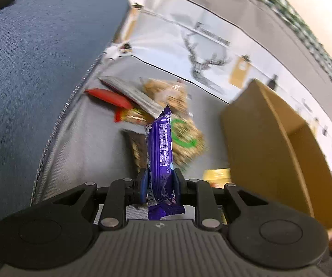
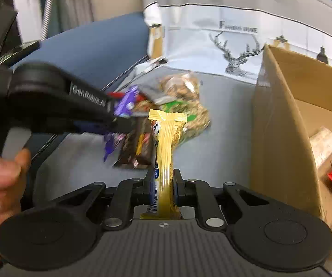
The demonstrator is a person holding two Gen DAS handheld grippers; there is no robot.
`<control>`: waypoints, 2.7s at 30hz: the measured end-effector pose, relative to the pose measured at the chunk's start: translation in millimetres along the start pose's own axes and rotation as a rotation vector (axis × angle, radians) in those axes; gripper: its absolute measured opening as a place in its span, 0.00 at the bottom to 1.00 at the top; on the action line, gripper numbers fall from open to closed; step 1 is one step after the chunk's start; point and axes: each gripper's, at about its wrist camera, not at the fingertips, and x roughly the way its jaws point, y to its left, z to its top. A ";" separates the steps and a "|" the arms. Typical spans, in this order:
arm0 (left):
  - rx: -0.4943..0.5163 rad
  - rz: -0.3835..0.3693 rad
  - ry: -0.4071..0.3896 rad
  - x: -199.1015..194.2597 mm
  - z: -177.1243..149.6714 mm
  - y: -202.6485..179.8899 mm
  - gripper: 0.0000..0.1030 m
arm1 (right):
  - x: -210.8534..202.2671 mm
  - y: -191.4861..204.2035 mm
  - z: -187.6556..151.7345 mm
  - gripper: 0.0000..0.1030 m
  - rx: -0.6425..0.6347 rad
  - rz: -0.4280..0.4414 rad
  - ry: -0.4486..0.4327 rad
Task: Organize snacks
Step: 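Lift the yellow bar with right tool while left tool lifts the purple chocolate bar, then carry the yellow bar with right tool over the box while left tool holds the purple bar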
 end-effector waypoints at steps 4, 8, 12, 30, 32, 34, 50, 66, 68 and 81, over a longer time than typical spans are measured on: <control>0.039 -0.042 0.023 -14.5 -9.8 -4.6 0.24 | -4.0 2.5 -13.3 0.15 -0.020 0.018 0.059; 0.049 -0.062 0.017 -24.8 -18.4 -4.3 0.24 | -2.5 0.0 -27.1 0.15 -0.010 0.035 0.128; 0.020 -0.052 0.014 -21.2 -17.1 -0.5 0.24 | 2.1 -4.6 -30.5 0.16 0.006 0.058 0.158; -0.013 -0.047 0.015 -12.2 -14.3 2.6 0.24 | 7.3 -4.2 -26.3 0.10 -0.023 0.029 0.098; -0.012 -0.047 0.013 -12.4 -14.5 2.6 0.24 | 2.0 -6.4 -23.7 0.10 -0.010 0.036 0.073; -0.011 -0.047 0.011 -12.7 -14.6 2.6 0.24 | -3.1 -7.5 -20.6 0.10 -0.006 0.038 0.050; 0.010 -0.055 -0.013 -17.3 -16.6 -1.3 0.24 | -45.2 -22.2 7.7 0.10 -0.005 0.081 -0.084; 0.033 -0.053 -0.051 -22.9 -17.3 -6.4 0.24 | -80.7 -40.2 4.8 0.10 -0.006 0.132 -0.172; 0.039 -0.056 -0.061 -25.0 -17.7 -8.1 0.24 | -78.9 -44.4 3.2 0.10 -0.010 0.122 -0.160; 0.098 -0.053 -0.121 -31.1 -21.0 -20.1 0.24 | -88.0 -65.6 9.8 0.10 0.057 0.124 -0.230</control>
